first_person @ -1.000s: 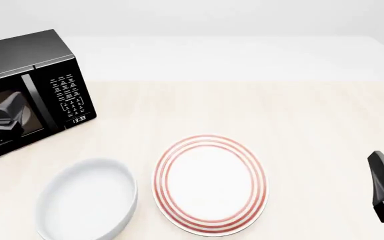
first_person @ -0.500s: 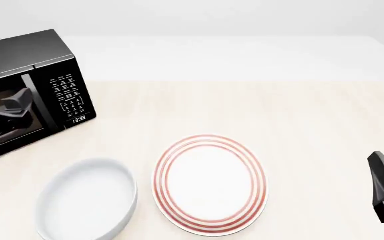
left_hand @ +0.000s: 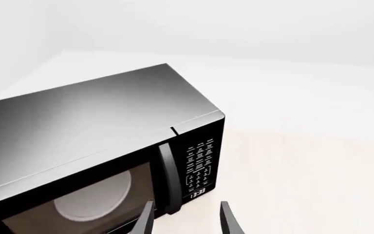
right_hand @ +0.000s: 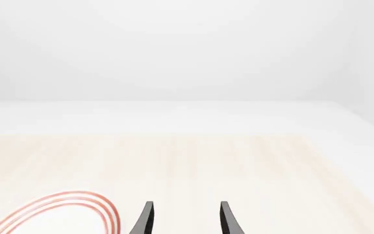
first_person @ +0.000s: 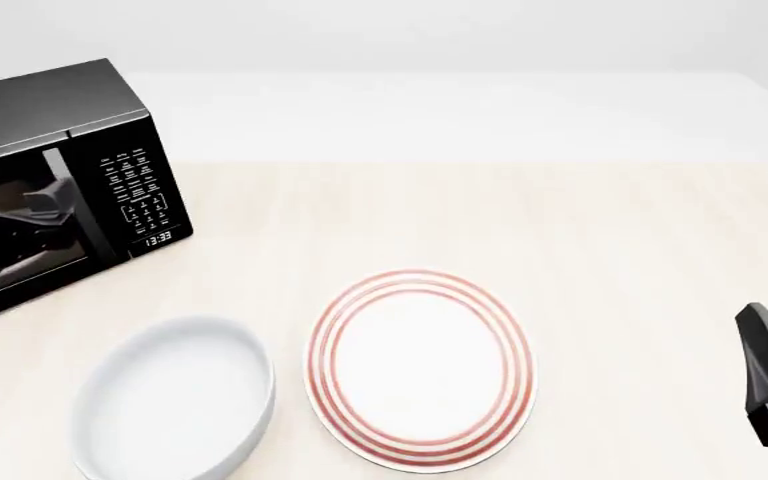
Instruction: Open the microwave.
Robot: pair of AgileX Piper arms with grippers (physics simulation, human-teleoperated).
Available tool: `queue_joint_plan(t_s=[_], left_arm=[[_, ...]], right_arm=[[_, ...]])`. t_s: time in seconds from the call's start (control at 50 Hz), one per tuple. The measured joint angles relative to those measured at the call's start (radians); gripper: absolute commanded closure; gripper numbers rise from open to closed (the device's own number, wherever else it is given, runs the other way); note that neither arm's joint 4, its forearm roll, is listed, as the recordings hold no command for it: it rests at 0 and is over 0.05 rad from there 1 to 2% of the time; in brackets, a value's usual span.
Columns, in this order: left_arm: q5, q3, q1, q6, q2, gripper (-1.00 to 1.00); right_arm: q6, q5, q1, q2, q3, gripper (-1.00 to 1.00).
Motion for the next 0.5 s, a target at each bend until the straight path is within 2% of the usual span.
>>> queue_joint_plan(t_s=[0.5], left_arm=[[-0.041, -0.043, 0.014, 0.002, 0.127, -1.00]], right_arm=[[0.000, 0.000, 0.000, 0.000, 0.000, -1.00]])
